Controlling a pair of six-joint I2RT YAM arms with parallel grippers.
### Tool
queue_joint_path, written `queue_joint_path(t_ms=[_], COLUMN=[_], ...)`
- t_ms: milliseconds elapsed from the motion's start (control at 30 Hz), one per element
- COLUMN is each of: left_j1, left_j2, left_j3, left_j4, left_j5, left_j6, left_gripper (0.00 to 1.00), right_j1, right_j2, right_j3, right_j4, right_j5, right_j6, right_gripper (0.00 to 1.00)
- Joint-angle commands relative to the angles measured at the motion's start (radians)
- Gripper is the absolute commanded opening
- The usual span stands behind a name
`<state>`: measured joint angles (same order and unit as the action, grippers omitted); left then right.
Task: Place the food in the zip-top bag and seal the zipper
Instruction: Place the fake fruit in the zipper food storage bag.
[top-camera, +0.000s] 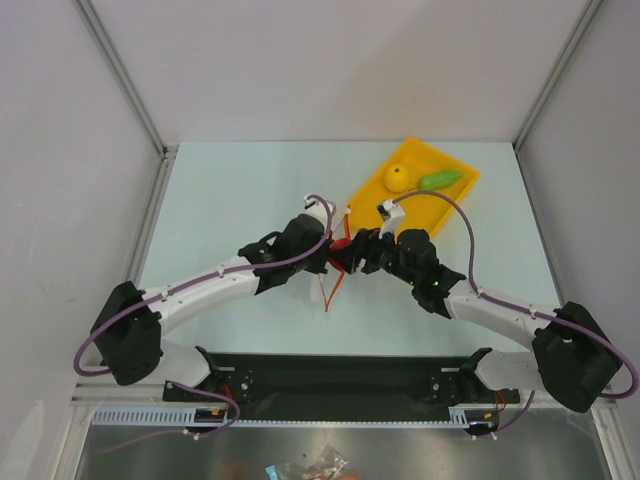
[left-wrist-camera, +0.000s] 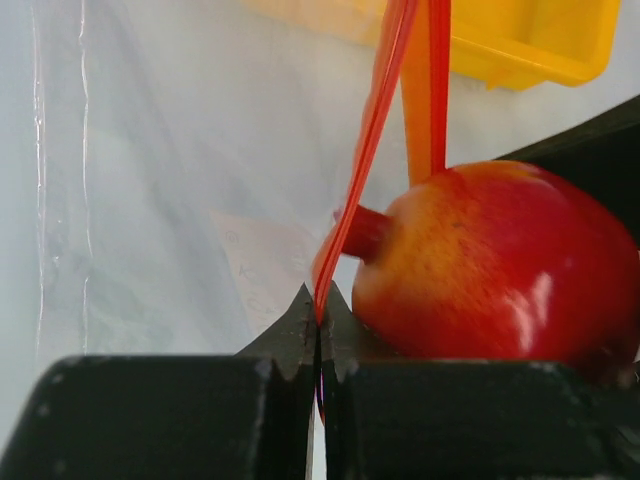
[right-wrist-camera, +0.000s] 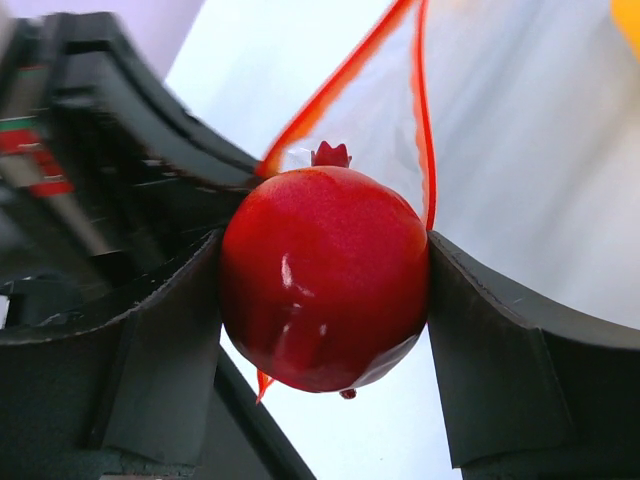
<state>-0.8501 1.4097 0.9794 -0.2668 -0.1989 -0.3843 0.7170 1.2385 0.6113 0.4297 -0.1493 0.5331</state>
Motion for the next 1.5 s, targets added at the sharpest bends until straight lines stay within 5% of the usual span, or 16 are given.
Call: queue_joint_path(t_ms=[0, 533, 933, 1467], left_j1=[-0.003, 0.0, 0.066, 0.144], left_j2=[-0.069, -0.222, -0.282, -0.351], left_j3=[-0.013, -0.068, -0.031, -0.015], left_j4=[0.054, 0.13, 0.072, 0.064], left_j5=[0.035, 0.191, 0.23, 0.569], left_j6=[-0.013, -0.065, -0.087, -0.142], left_gripper=[0.0, 0.0, 0.0, 0.0], right_j1=[0.007, 0.015, 0.124, 0.243], right_j2=[0.013, 0.073, -0.014, -0.067], right_j3=[0.05, 0.074, 0.031, 0.05], right_j4=[-0.015, -0.025, 0.07, 0.044], right_j5=[0.086, 0.096, 0.051, 0.002], right_j6=[0.022, 0.025, -0.222, -0.415], right_gripper=[0.4, 0.42, 0.44, 0.54])
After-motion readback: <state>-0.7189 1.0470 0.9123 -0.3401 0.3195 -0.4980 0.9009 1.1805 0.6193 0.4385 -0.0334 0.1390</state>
